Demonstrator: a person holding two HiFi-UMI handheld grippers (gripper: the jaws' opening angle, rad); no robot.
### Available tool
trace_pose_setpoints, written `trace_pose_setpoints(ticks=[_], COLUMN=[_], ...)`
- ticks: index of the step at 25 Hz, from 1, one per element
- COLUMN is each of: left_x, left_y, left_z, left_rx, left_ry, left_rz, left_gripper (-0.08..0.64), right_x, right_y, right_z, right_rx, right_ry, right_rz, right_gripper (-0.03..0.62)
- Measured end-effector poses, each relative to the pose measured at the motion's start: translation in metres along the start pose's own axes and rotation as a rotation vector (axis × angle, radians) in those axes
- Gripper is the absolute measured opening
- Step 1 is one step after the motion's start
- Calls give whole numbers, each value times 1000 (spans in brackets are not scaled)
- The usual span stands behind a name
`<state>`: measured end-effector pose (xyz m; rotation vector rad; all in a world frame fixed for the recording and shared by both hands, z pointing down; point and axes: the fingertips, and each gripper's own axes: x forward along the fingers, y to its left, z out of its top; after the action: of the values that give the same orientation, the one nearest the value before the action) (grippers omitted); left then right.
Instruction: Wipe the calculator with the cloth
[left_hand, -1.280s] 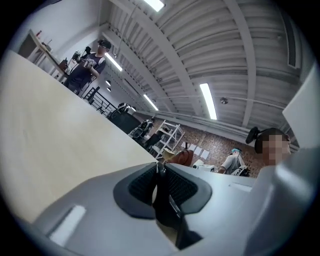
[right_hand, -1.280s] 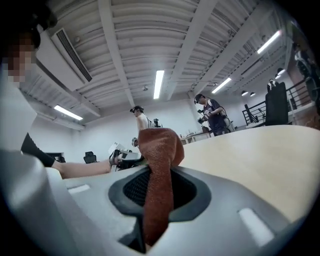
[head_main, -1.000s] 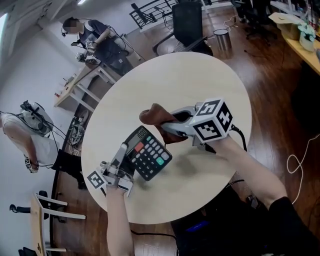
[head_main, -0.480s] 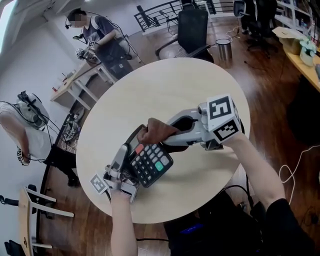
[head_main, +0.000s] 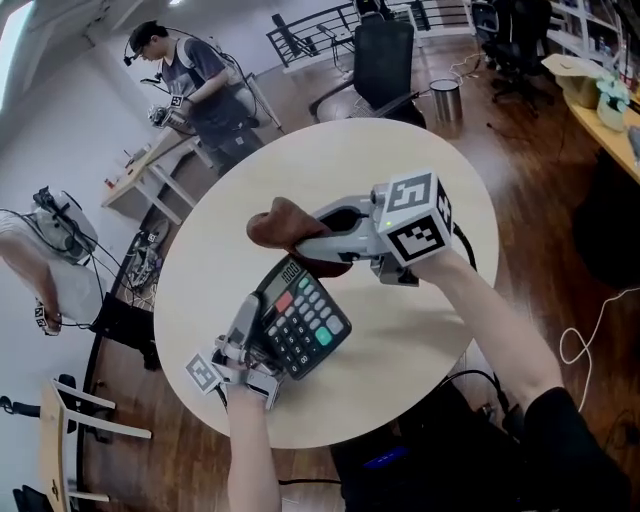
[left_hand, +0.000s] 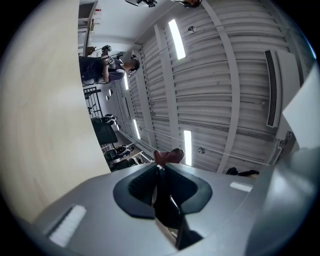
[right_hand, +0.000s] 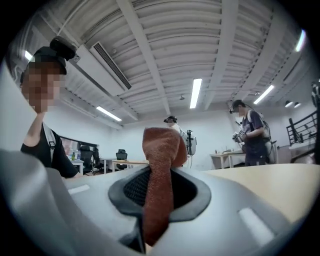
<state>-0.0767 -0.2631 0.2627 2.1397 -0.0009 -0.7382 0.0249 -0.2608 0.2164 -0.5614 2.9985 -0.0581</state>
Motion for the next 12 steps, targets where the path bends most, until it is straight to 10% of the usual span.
trace_pose_setpoints(ticks=[12], left_x=[-29], left_y=[18], left_z=[35], left_rx=[-22], left_ry=[-147], left_rz=[85], left_gripper=[57], right_x=[-16], right_y=[87], right_z=[-48], right_rx=[-34], right_ry=[95], right_rz=[272], right_gripper=[64])
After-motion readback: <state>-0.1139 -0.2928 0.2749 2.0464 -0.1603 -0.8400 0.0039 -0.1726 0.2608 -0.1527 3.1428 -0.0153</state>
